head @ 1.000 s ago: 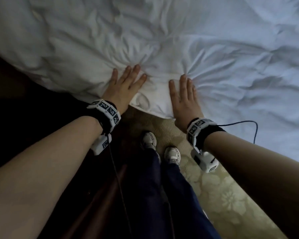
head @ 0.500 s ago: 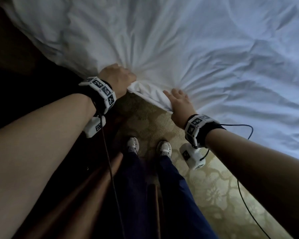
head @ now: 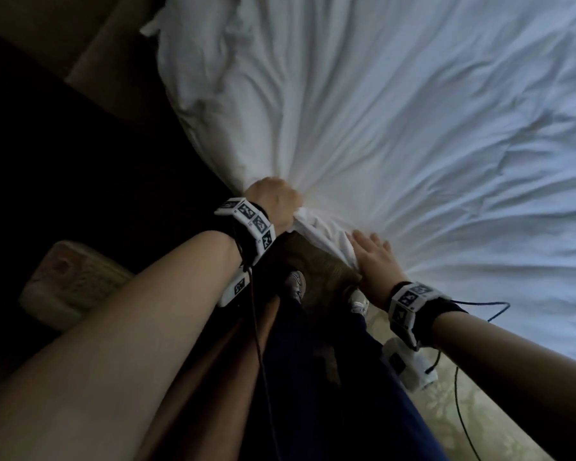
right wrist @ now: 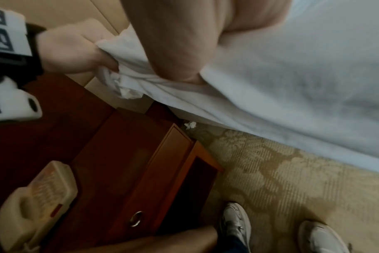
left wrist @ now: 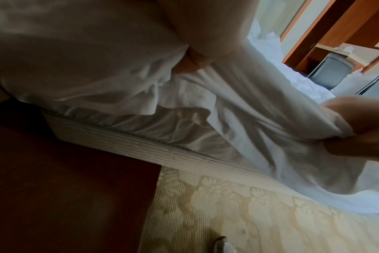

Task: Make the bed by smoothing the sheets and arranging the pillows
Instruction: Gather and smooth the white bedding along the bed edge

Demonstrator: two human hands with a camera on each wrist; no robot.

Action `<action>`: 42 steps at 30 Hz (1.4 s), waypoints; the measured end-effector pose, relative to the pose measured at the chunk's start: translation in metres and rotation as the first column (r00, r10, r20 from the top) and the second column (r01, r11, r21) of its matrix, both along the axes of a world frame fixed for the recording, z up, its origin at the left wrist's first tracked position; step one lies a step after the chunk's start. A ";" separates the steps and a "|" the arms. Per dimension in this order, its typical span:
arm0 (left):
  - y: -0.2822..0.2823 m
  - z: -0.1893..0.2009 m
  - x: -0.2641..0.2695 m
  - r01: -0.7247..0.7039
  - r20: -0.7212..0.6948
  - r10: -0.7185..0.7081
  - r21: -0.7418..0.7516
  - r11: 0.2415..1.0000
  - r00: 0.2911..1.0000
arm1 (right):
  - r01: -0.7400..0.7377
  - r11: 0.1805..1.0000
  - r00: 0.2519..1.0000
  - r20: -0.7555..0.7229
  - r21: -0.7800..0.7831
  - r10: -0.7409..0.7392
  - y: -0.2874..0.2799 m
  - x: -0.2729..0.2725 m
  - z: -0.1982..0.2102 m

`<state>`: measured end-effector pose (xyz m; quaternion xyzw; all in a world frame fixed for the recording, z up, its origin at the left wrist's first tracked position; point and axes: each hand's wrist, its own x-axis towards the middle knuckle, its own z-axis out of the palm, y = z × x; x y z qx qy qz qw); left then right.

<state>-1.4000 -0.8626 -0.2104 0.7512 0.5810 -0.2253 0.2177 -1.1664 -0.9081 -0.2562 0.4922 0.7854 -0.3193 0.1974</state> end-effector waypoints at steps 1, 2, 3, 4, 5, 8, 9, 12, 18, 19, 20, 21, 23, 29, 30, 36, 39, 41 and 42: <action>0.000 -0.002 0.000 -0.008 0.025 0.008 0.013 1.000 1.000 | 0.009 1.000 1.000 -0.008 -0.003 -0.009 -0.001 0.002 0.000; -0.001 -0.005 -0.001 -0.020 0.053 0.019 0.014 1.000 0.998 | 0.023 1.000 1.000 -0.021 -0.007 -0.023 -0.002 0.004 0.000; -0.002 -0.010 -0.004 -0.026 0.087 0.025 0.006 1.000 0.996 | 0.034 0.999 0.999 -0.029 -0.007 -0.034 -0.004 0.004 -0.001; -0.004 -0.014 -0.008 -0.013 0.106 0.013 0.001 1.000 0.994 | 0.035 0.999 0.999 -0.022 0.002 -0.035 -0.005 0.001 -0.001; -0.007 -0.019 -0.014 0.025 0.093 -0.026 0.005 1.000 0.995 | 0.026 1.000 1.000 -0.003 0.018 -0.026 -0.004 -0.004 -0.001; -0.014 -0.026 -0.044 0.062 -0.031 -0.061 0.035 0.997 0.998 | -0.027 0.997 0.999 0.028 0.078 0.024 0.013 -0.041 -0.001; -0.015 -0.026 -0.056 0.045 -0.053 -0.042 0.048 0.998 0.998 | -0.037 0.995 0.999 0.021 0.095 0.035 0.022 -0.057 0.000; -0.007 -0.022 -0.091 -0.036 -0.088 0.045 0.097 0.995 0.995 | -0.041 0.989 0.999 -0.005 0.139 0.043 0.054 -0.108 0.002; 0.023 -0.025 -0.154 -0.272 -0.085 0.283 0.117 0.955 0.955 | -0.074 0.969 0.996 -0.035 0.235 0.084 0.102 -0.177 0.010; 0.029 -0.027 -0.162 -0.339 -0.072 0.348 0.116 0.934 0.935 | -0.085 0.966 0.995 -0.030 0.243 0.095 0.109 -0.183 0.008; 0.036 -0.029 -0.169 -0.396 -0.063 0.404 0.119 0.911 0.912 | -0.094 0.964 0.994 -0.027 0.250 0.104 0.117 -0.188 0.006; 0.044 -0.033 -0.176 -0.438 -0.053 0.447 0.125 0.890 0.893 | -0.103 0.963 0.993 -0.024 0.251 0.112 0.125 -0.192 0.003; 0.061 -0.042 -0.186 -0.494 -0.030 0.503 0.152 0.856 0.864 | -0.120 0.961 0.992 -0.015 0.250 0.127 0.142 -0.198 -0.006; 0.126 -0.062 -0.188 -0.668 0.077 0.666 0.179 0.722 0.742 | -0.113 0.941 0.988 -0.060 0.320 0.139 0.195 -0.219 -0.032; 0.137 -0.065 -0.187 -0.708 0.098 0.703 0.164 0.687 0.704 | -0.104 0.935 0.988 -0.074 0.339 0.137 0.204 -0.223 -0.037; 0.185 -0.092 -0.191 -0.925 0.223 0.898 0.111 0.363 0.379 | -0.192 0.923 0.971 -0.071 0.333 0.227 0.248 -0.242 -0.061; 0.202 -0.095 -0.201 -0.984 0.217 0.959 0.025 0.179 0.180 | -0.210 0.931 0.971 -0.050 0.300 0.235 0.262 -0.241 -0.075; 0.205 -0.100 -0.208 -0.989 0.221 0.966 -0.026 0.143 0.134 | -0.231 0.932 0.968 -0.035 0.279 0.250 0.268 -0.240 -0.082; 0.205 -0.101 -0.210 -0.991 0.233 0.965 -0.027 0.130 0.120 | -0.244 0.931 0.965 -0.030 0.271 0.262 0.270 -0.240 -0.084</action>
